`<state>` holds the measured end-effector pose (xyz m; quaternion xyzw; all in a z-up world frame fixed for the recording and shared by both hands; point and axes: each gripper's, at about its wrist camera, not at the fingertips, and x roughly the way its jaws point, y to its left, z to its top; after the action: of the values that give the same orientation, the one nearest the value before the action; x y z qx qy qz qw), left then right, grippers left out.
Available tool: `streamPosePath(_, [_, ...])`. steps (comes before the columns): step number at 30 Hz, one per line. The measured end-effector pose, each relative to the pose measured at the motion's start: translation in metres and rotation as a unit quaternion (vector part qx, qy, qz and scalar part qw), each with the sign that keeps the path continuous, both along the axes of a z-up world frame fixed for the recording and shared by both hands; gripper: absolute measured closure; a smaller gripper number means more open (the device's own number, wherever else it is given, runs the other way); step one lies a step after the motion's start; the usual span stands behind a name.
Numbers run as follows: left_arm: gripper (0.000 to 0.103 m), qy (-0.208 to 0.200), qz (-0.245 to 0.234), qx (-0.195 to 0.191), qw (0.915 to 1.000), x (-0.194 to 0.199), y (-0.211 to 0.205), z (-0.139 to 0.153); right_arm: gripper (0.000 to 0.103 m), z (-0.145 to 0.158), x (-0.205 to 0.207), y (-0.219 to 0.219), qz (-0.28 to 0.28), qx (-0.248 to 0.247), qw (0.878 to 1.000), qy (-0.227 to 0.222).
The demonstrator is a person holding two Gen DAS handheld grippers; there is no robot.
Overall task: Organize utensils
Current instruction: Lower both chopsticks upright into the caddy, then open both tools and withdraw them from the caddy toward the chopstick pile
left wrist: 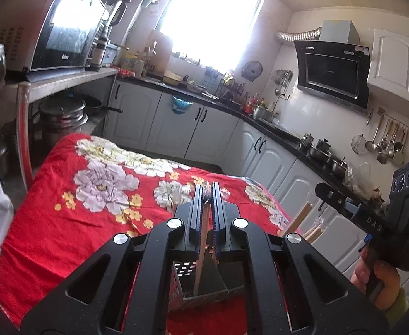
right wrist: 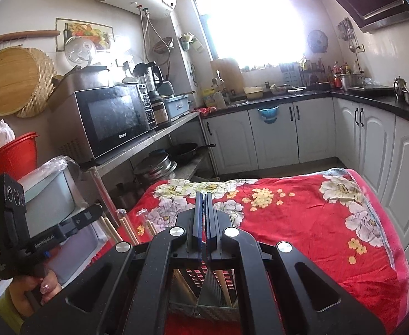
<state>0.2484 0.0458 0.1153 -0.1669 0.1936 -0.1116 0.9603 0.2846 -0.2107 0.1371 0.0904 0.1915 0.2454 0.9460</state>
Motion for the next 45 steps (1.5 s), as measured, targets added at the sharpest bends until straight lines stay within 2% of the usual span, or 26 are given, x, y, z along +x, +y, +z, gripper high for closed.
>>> streamPosePath(19, [0.100,0.015,0.009,-0.008,0.9998,-0.007,0.004,-0.012,0.100,-0.012,-0.003,-0.017,-0.033,0.011,0.999,0.023])
streamPosePath(22, [0.092,0.018,0.010,-0.011,0.9997,-0.008,0.006,-0.012,0.099,-0.012,-0.006,-0.018,-0.036,0.010,0.999,0.022])
streamPosePath(23, [0.089,0.020,0.012,-0.013,0.9997,-0.009,0.007,-0.012,0.095,-0.011,-0.006,-0.019,-0.036,0.010,0.999,0.022])
streamPosePath(26, [0.087,0.021,0.013,-0.014,0.9996,-0.011,0.008,-0.013,0.084,-0.010,-0.009,-0.019,-0.039,0.010,0.999,0.021])
streamPosePath(30, [0.077,0.023,0.016,-0.018,0.9994,-0.016,0.010,-0.014,0.082,-0.009,-0.013,-0.019,-0.040,0.005,0.999,0.017])
streamPosePath(32, [0.071,0.024,0.018,-0.018,0.9994,-0.018,0.012,-0.014,0.077,-0.008,-0.016,-0.019,-0.041,0.003,0.999,0.016])
streamPosePath(38, [0.053,0.025,0.020,-0.018,0.9993,-0.025,0.014,-0.013,0.070,-0.009,-0.024,-0.021,-0.041,0.001,0.999,0.017])
streamPosePath(45, [0.038,0.031,0.023,-0.023,0.9990,-0.032,0.018,-0.015,0.063,-0.009,-0.036,-0.022,-0.040,-0.005,0.999,0.017])
